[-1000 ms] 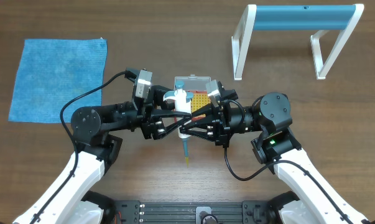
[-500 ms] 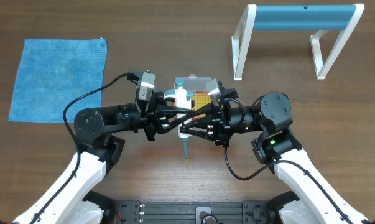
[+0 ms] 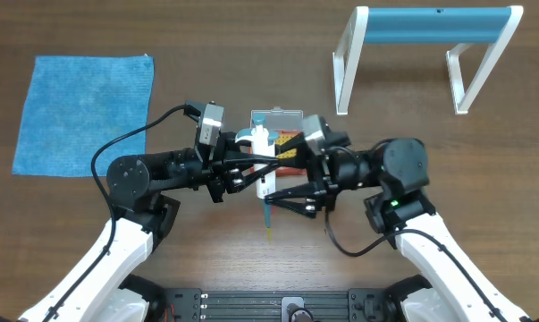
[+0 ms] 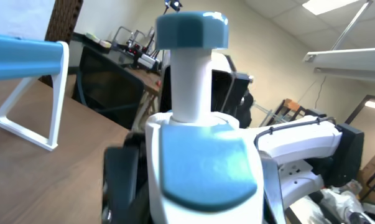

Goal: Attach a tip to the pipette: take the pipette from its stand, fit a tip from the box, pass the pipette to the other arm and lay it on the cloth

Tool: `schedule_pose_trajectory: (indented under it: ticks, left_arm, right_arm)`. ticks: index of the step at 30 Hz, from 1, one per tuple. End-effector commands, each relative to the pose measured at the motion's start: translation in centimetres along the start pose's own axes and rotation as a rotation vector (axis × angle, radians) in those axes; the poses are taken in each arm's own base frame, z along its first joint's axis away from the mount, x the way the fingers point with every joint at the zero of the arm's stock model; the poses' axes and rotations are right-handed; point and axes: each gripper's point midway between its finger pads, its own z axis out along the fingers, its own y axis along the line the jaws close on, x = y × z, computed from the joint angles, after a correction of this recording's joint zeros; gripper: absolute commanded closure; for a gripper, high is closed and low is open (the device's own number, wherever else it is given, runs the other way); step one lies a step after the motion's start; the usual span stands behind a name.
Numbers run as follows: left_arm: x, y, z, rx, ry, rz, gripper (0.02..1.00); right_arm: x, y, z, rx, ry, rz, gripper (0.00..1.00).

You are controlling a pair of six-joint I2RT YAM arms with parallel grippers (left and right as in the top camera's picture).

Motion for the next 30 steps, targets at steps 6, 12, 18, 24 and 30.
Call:
schedule_pose_trajectory:
  ticks: [6, 12, 18, 24, 30]
  left_arm:
    - [0.6, 3.2, -0.7, -0.121, 0.016, -0.058, 0.993]
    - [3.9, 9.8, -2.6, -0.442, 0.043, -0.245, 0.993]
    - [3.2, 13.8, -6.3, -0.867, 0.113, -0.309, 0.993]
    - [-2.5, 9.4, -10.9, -1.171, 0.241, -0.27, 0.993]
    - [-5.1, 4.9, -17.1, -1.328, 0.358, -0.311, 0.996]
  right_arm:
    - [-2.6, -3.8, -12.5, 0.293, -0.024, -0.159, 0.229]
    - [-6.1, -4.5, -23.8, 0.759, -0.107, -0.418, 0.229]
    - [-9.9, -4.1, -35.2, 1.243, -0.437, -0.434, 0.229]
    - [-9.8, -4.2, -35.7, 1.379, -0.475, -0.375, 0.224]
    - [-8.3, -2.6, -29.8, 1.496, -0.352, -0.385, 0.226]
